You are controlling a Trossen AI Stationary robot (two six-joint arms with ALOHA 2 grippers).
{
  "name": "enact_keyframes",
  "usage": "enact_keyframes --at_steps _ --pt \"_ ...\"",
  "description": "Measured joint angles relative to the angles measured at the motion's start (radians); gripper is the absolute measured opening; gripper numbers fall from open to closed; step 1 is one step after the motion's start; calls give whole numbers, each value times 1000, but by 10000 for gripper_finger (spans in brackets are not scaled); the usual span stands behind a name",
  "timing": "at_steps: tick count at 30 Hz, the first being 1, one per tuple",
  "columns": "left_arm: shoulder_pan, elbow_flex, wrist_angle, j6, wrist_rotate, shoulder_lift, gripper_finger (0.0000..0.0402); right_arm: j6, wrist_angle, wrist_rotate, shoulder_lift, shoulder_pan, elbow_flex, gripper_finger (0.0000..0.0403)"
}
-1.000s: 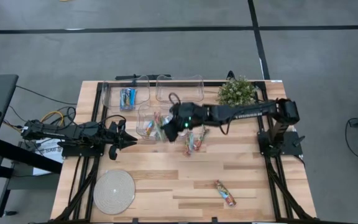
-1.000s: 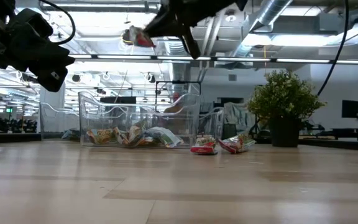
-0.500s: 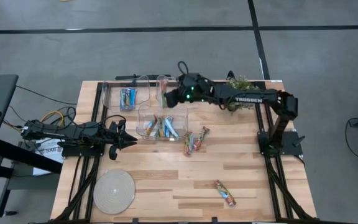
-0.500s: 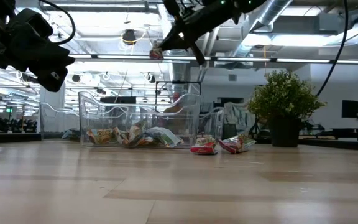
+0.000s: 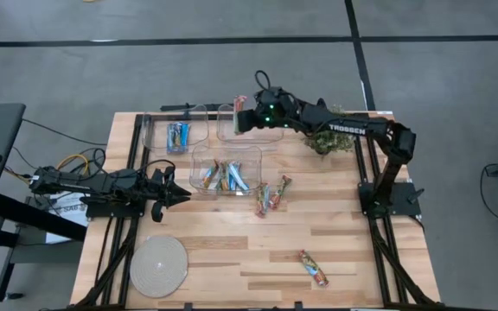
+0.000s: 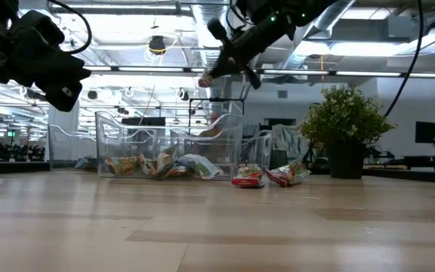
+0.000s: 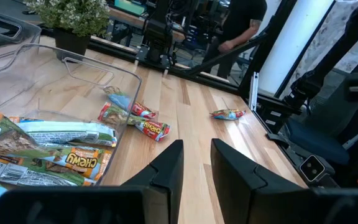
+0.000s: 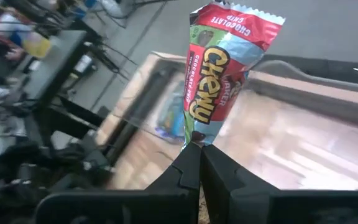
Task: Pick and place Granola Bars by type
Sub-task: Put the red granola bar into the top right transparent bin
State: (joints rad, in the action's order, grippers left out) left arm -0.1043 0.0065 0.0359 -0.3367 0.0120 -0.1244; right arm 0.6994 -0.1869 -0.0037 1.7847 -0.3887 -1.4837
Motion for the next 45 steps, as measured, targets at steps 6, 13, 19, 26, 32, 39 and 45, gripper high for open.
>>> enact_keyframes --at_steps 6,13,19,26,32,39,45 --pt "0 0 0 0 0 0 73 0 -133 40 0 -42 0 0" --pt "0 0 0 0 0 0 73 7 -341 116 1 -72 0 0" --pt "0 0 0 0 0 0 73 7 -439 168 3 -87 0 0" --pt "0 0 0 0 0 0 73 8 -473 185 3 -98 0 0" --pt "0 0 0 0 0 0 73 8 -479 189 3 -97 0 0" --pt "0 0 0 0 0 0 73 8 -469 193 33 -97 -2 0" --pt "0 0 0 0 -1 0 73 0 -476 175 86 -94 -12 0"
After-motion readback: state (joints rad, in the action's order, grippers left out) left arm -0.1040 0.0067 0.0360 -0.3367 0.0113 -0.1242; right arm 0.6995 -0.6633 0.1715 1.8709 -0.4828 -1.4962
